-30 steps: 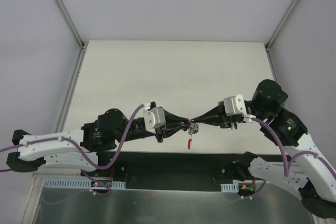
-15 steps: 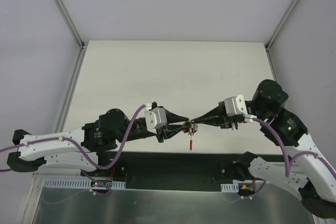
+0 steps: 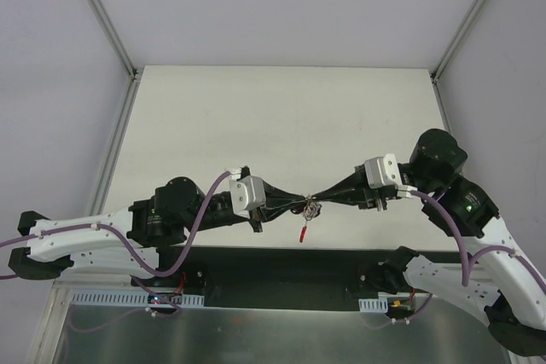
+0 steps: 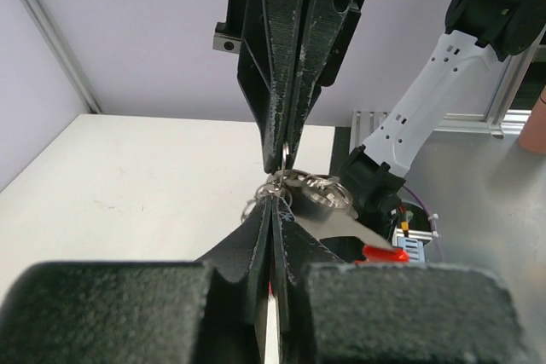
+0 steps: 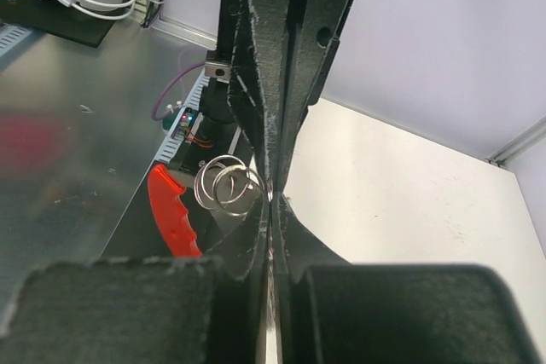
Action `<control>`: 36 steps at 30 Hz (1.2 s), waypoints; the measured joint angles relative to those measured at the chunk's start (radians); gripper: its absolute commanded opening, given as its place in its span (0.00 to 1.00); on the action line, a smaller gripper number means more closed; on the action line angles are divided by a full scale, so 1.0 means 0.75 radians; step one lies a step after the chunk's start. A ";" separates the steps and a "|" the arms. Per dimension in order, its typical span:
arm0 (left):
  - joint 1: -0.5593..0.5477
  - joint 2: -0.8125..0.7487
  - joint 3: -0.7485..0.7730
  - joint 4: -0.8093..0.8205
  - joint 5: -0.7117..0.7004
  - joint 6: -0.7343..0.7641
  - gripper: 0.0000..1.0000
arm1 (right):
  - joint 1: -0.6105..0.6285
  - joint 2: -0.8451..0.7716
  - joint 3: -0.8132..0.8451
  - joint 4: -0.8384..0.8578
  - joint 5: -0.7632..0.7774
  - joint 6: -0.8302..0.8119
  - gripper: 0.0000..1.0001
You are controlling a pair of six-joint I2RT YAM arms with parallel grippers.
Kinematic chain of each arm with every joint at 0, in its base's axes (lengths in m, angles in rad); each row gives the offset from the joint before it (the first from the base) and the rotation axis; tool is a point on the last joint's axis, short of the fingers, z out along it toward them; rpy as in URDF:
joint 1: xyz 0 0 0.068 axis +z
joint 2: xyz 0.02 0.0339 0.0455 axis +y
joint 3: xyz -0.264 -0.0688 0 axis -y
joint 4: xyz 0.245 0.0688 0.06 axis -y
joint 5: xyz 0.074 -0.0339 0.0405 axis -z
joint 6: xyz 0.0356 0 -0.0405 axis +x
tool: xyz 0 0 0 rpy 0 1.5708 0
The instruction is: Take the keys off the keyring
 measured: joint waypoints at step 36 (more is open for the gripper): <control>0.002 0.016 0.002 -0.128 0.210 0.056 0.52 | -0.014 -0.043 -0.005 0.060 -0.194 0.052 0.01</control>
